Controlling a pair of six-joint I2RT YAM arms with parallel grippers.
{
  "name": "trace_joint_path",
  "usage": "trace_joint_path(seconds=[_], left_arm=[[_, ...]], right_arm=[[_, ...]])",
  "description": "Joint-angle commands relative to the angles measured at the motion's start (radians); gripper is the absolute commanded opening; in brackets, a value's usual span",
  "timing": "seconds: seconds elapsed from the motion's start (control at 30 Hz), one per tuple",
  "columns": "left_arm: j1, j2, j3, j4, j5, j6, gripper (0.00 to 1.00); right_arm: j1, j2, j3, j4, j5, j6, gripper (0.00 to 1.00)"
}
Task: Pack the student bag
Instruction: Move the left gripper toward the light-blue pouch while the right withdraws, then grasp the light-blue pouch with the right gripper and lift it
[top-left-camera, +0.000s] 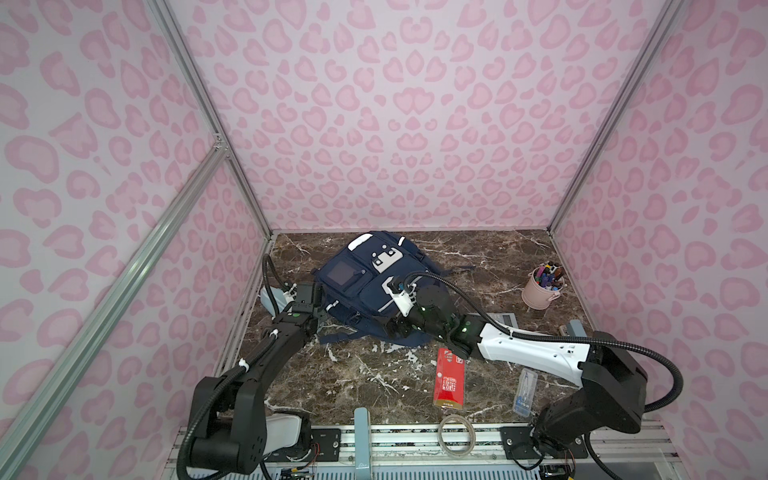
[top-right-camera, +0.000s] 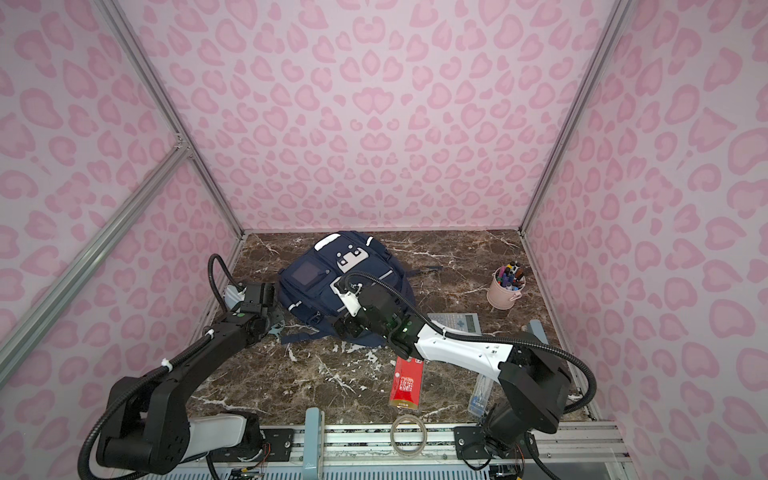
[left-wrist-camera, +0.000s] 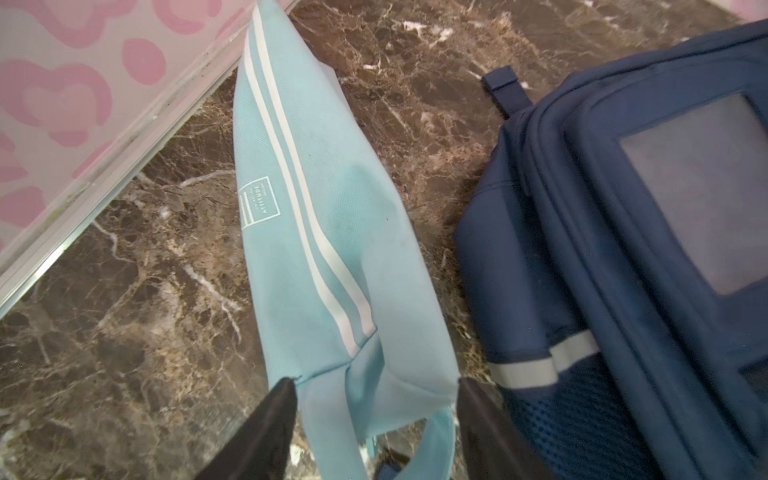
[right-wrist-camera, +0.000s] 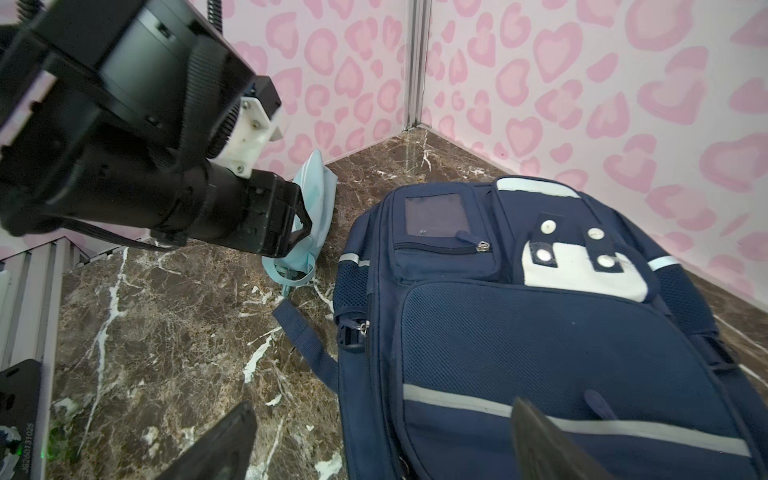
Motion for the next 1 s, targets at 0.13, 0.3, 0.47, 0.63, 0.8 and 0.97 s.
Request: trace_joint_path(seconds=[0.13,0.3,0.47,0.63,0.8,0.97], left_arm=[[0.019,0.033,-0.032,0.091,0.146,0.008,0.04],[0.019,-0.11,-0.166,0.087,0.265,-0.056,0.03],[0.016,-0.284,-0.336,0.134,0.419,-0.172,0.03],[-0.082,-0.547,-0.434,0.065,0.471,-0.28,0.03],[-0.142,-0.772,-0.415,-0.102,0.463,-0.313,0.03],[-0.142,-0.83,-0.388,-0.166,0.464,-0.298,0.03]], right_arm=[[0.027,0.093,0.035,0.002,-0.045,0.059,0.94],[0.029,0.128,0.023,0.043,-0.094,0.122,0.92],[0.041,0.234,0.074,0.12,-0.138,0.251,0.94],[0.055,0.37,0.218,0.096,-0.173,0.363,0.9],[0.083,0.499,0.374,0.01,-0.204,0.418,0.9],[0.092,0.614,0.517,-0.049,-0.257,0.422,0.88]])
